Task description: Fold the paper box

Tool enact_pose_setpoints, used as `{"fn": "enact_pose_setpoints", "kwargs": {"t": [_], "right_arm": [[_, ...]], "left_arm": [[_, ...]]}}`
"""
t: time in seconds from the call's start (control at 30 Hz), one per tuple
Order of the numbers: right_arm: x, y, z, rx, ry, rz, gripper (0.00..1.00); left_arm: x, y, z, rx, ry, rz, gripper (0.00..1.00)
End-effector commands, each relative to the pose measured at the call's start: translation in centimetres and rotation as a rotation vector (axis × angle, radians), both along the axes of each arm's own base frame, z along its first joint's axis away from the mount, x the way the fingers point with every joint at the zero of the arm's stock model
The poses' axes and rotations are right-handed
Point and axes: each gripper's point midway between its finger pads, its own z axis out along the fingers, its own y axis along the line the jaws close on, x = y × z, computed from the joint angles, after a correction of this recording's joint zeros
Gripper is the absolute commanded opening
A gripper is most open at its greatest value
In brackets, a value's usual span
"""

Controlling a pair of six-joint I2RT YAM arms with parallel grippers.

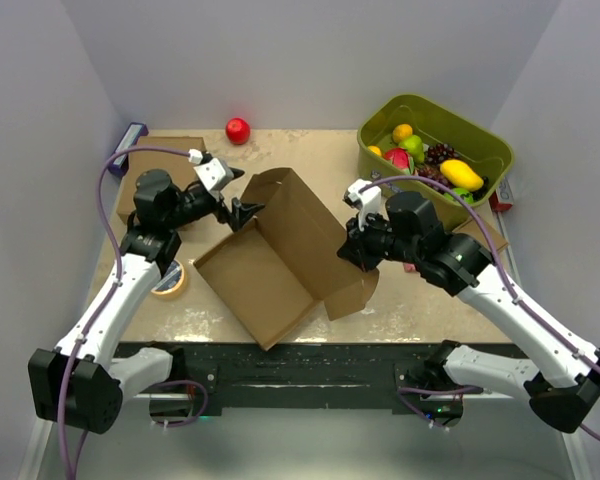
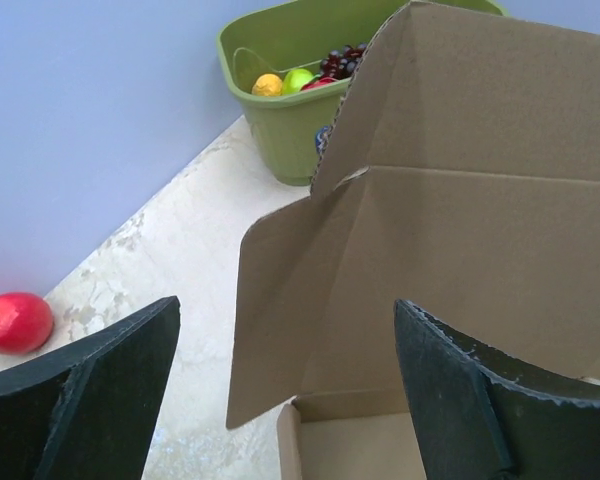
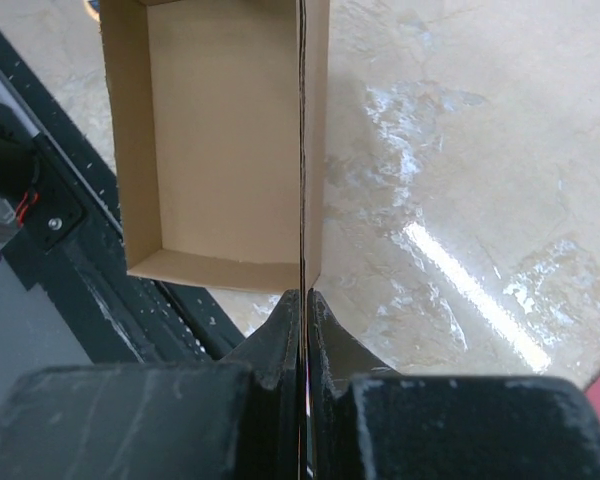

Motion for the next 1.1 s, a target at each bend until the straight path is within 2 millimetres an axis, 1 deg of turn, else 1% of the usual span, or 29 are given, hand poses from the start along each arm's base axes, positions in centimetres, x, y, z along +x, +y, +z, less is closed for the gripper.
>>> {"fn": "enact_pose_setpoints", "kwargs": {"t": [0.0,0.03,0.07,0.17,0.2,0.27,0.3,0.33,0.37,0.4,0.43,0.47,0.5,0.53,0.57,0.63,0.67,0.7,0.73,0.77,0.8,0.83,0.87,0.9,0.93,0.97,1.0,1.03,1.07], "right_arm": [[-0.5,1.4,3.0,0.060,-0.074,0.120,0.00],[-0.5,1.4,3.0,0.061,-0.075,0.127,0.00],[-0.6,1.6,3.0,0.062,-0.075,0.138,0.00],[-0.6,1.9,3.1,0.066,-0.082,0.160,0.00],[-0.4,1.9,3.1,0.061,-0.086,0.155,0.00],[0.1,1.7,3.4,0.057,-0.098,0.137,0.00],[0.3,1.7,3.4,0.055,-0.101,0.129,0.00],[0.7,1.4,3.7,0.055,-0.120,0.107,0.03],[1.0,1.4,3.9,0.058,-0.128,0.091,0.07],[1.4,1.2,4.1,0.061,-0.136,0.071,0.11],[2.0,1.0,4.4,0.057,-0.155,0.039,0.15],[2.4,0.7,4.6,0.056,-0.166,0.013,0.24],[2.8,0.4,4.9,0.057,-0.174,-0.020,0.29],[3.1,0.2,5.1,0.058,-0.185,-0.044,0.32],[3.8,-0.6,5.5,0.048,-0.209,-0.100,0.48],[4.2,-1.2,6.1,0.061,-0.225,-0.154,0.66],[4.6,-2.4,6.7,0.059,-0.255,-0.225,0.74],[4.7,-3.0,7.0,0.075,-0.259,-0.264,0.86],[4.9,-3.5,7.3,0.084,-0.277,-0.295,0.90],[4.6,-4.4,7.4,0.095,-0.294,-0.325,0.92],[5.0,-5.4,7.4,0.091,-0.308,-0.388,0.96],[5.0,-5.9,7.5,0.105,-0.321,-0.418,0.98],[4.9,-6.4,6.1,0.090,-0.310,-0.435,0.98],[4.6,-7.0,6.1,0.108,-0.319,-0.458,0.99],[4.7,-7.1,5.9,0.125,-0.327,-0.470,0.99],[4.7,-7.4,3.8,0.100,-0.307,-0.485,0.99],[4.5,-8.0,3.6,0.115,-0.316,-0.507,0.99],[4.7,-8.2,3.3,0.127,-0.323,-0.523,0.99],[4.7,-8.4,1.8,0.114,-0.307,-0.530,0.99]], "left_arm": [[-0.5,-0.9,0.7,-0.016,-0.037,-0.101,0.92],[-0.2,-0.9,0.3,-0.014,-0.020,-0.107,0.92],[-0.1,-0.8,0.3,-0.015,-0.014,-0.108,0.92],[-0.7,-1.3,-0.1,-0.028,0.015,-0.175,0.88],[-1.0,-1.6,-0.3,-0.028,0.023,-0.205,0.81],[-1.2,-1.7,-0.9,-0.027,0.053,-0.222,0.69],[-1.2,-1.7,-1.0,-0.028,0.062,-0.223,0.57],[-1.1,-1.7,-1.2,-0.027,0.066,-0.220,0.49],[-0.9,-1.6,-1.3,-0.026,0.072,-0.208,0.41],[-0.9,-1.6,-1.4,-0.025,0.074,-0.205,0.27],[-1.0,-1.6,-1.6,-0.025,0.081,-0.204,0.20],[-0.9,-1.6,-1.6,-0.026,0.078,-0.203,0.14],[-0.8,-1.5,-1.7,-0.025,0.082,-0.195,0.03],[-0.6,-1.4,-1.7,-0.024,0.081,-0.186,0.00],[-0.5,-1.3,-1.8,-0.022,0.084,-0.174,0.00],[0.0,-1.0,-1.9,-0.020,0.081,-0.142,0.00],[0.3,-0.9,-1.7,-0.028,0.083,-0.123,0.00],[0.9,-0.5,-1.7,-0.030,0.082,-0.077,0.00],[1.0,-0.3,-1.8,-0.036,0.088,-0.054,0.00],[1.2,-0.2,-1.6,-0.043,0.081,-0.039,0.00],[1.7,0.2,-1.6,-0.047,0.081,-0.004,0.00],[1.9,0.3,-1.7,-0.051,0.080,0.014,0.00],[2.4,0.7,-1.7,-0.060,0.087,0.051,0.00],[2.5,0.8,-1.8,-0.061,0.087,0.062,0.00],[2.7,0.9,-1.9,-0.061,0.091,0.071,0.00],[2.9,1.1,-2.0,-0.062,0.098,0.081,0.00],[3.0,1.1,-2.1,-0.062,0.099,0.086,0.00],[3.0,1.2,-2.1,-0.067,0.102,0.091,0.00],[3.2,1.4,-2.0,-0.073,0.101,0.107,0.00]]}}
